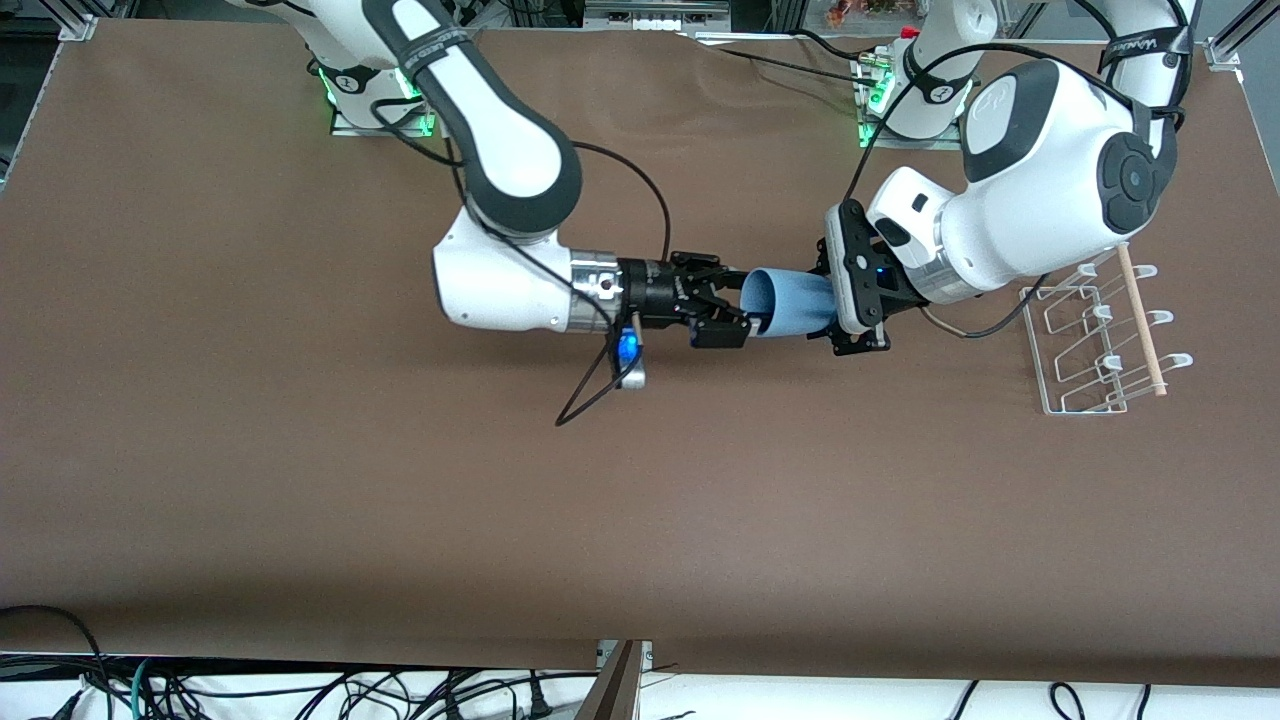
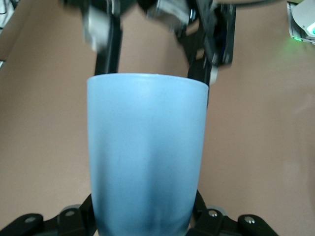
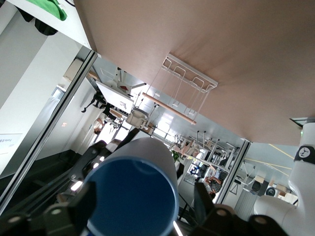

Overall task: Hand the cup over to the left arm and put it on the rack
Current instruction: 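Open the right gripper and withdraw while the left gripper carries cup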

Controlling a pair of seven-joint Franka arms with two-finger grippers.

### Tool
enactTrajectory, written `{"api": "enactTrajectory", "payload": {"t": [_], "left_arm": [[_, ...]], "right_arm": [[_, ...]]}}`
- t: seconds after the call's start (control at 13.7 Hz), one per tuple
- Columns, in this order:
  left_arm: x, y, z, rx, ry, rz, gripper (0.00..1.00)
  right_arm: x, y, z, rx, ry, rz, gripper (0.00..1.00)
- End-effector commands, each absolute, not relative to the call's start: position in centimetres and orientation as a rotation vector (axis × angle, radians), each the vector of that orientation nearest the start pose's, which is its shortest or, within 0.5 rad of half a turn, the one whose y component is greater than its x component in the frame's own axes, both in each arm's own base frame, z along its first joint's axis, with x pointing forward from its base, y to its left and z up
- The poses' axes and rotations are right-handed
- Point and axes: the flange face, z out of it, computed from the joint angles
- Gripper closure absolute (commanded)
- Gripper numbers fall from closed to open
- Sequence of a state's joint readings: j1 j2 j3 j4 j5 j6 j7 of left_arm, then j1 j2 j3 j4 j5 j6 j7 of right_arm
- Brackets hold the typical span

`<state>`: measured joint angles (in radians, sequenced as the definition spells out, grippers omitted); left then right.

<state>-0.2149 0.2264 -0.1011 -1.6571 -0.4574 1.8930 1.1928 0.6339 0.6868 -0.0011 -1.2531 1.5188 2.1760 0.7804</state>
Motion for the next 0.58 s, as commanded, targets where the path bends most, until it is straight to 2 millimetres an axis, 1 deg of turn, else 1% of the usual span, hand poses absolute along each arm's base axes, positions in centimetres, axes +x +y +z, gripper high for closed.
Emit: {"api": "enactTrajectory", "payload": {"t": [0.0,0.07,0.15,0.22,0.29,0.37,0.44,0.51], "left_arm": [[59.6,-18.8,49.3,-2.808,2.224,-0.297,0.86],[59.7,-17.7,49.1,-2.798,2.211,-0.238,0.86],[59.7,-16.5,48.8,-2.767,2.197,-0.169,0.86],[59.7,-15.2,48.7,-2.755,2.182,-0.106,0.86],[59.5,-14.4,48.6,-2.724,2.179,-0.03,0.9],[59.5,-13.7,49.5,-2.651,2.169,0.055,0.93],[59.5,-12.9,50.3,-2.579,2.15,0.142,0.93],[59.6,-11.9,50.7,-2.504,2.111,0.224,0.93]], "right_arm": [[63.4,44.0,43.2,-1.628,0.885,0.82,0.01],[64.6,41.4,44.2,-1.669,0.877,0.781,0.01],[65.1,39.5,44.2,-1.765,0.859,0.747,0.01],[65.6,37.0,45.3,-1.881,0.834,0.703,0.01],[65.9,34.3,46.3,-1.989,0.819,0.666,0.01],[66.2,31.6,46.7,-2.075,0.814,0.65,0.01],[67.0,28.0,47.2,-2.146,0.833,0.606,0.01],[67.4,24.5,48.2,-2.22,0.822,0.55,0.01]]}}
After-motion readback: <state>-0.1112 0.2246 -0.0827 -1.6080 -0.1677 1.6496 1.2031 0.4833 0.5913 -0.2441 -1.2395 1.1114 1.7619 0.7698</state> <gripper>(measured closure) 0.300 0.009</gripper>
